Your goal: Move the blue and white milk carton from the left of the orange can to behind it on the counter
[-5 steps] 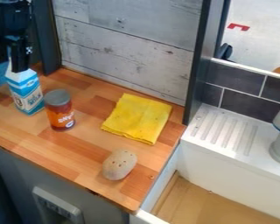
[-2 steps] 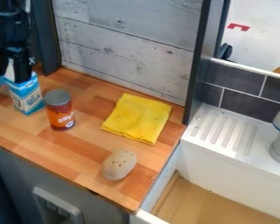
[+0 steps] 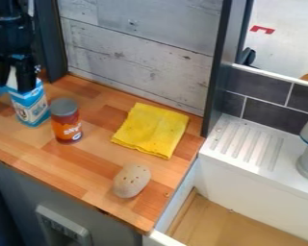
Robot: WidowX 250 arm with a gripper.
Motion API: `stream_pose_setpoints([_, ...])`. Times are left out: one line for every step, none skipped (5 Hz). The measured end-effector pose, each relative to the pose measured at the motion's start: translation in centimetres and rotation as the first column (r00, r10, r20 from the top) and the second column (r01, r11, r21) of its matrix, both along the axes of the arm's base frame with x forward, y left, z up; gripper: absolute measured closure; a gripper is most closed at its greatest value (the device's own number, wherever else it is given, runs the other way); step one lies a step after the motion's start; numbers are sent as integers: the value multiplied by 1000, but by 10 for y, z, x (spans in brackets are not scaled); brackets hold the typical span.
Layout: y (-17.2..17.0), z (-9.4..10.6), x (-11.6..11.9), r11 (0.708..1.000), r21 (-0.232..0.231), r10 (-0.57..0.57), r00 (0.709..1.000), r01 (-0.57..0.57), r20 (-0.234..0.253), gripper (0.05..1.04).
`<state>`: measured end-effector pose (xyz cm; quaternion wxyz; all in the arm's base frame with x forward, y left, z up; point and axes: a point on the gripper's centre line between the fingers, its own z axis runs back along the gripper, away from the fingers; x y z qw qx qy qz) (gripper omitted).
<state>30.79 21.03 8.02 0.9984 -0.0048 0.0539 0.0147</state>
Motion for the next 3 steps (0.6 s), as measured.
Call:
stream_pose_setpoints([-3, 7, 0, 999, 15, 37, 998, -38, 45, 251])
stream_pose_setpoints([-4, 35, 5, 997, 38, 63, 988, -69, 138, 251])
stream_pose_setpoints([-6, 54, 32, 996, 25, 73, 977, -80, 202, 251])
